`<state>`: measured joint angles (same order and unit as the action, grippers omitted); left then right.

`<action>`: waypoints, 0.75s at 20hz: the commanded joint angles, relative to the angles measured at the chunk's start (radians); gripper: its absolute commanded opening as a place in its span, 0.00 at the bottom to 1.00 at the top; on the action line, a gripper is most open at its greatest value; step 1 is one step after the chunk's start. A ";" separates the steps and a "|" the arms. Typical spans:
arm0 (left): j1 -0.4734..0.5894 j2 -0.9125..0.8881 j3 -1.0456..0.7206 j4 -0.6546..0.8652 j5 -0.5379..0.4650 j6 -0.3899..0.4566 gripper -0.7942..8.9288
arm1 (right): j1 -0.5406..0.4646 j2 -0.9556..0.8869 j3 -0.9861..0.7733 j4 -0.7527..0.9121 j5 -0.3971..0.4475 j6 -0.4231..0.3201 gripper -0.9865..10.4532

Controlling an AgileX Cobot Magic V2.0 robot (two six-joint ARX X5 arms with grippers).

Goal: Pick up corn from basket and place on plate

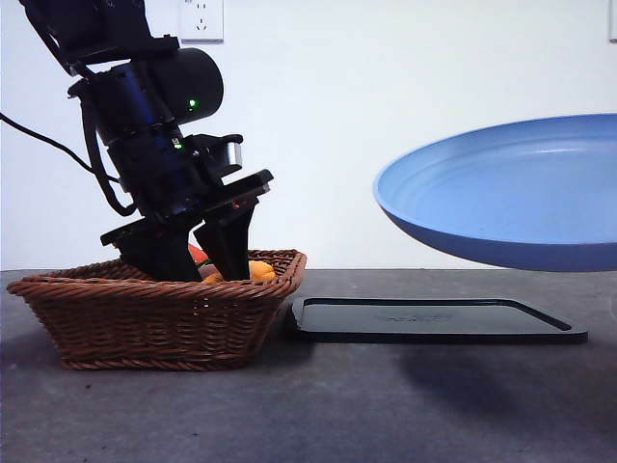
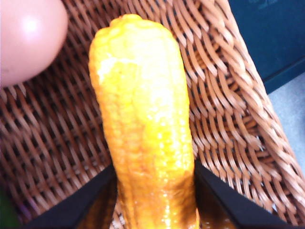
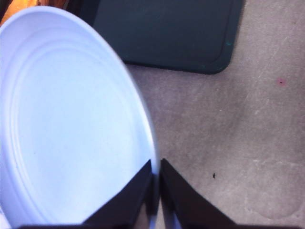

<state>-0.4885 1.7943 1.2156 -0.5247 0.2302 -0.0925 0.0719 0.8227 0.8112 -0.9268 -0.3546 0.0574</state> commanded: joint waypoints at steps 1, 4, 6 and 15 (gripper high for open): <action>-0.002 -0.041 0.022 -0.003 0.004 -0.003 0.28 | 0.002 0.016 0.021 0.017 -0.004 0.019 0.09; -0.002 -0.133 0.023 -0.004 0.055 -0.007 0.28 | 0.002 0.071 0.021 0.042 -0.004 0.019 0.09; -0.010 -0.201 0.023 -0.002 0.098 -0.019 0.28 | 0.002 0.135 0.021 0.087 -0.016 0.036 0.09; -0.207 -0.223 0.023 0.113 0.262 -0.047 0.28 | 0.005 0.396 0.021 0.278 -0.227 0.133 0.09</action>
<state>-0.6880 1.5486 1.2186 -0.4145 0.4858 -0.1410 0.0727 1.2129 0.8112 -0.6575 -0.5701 0.1688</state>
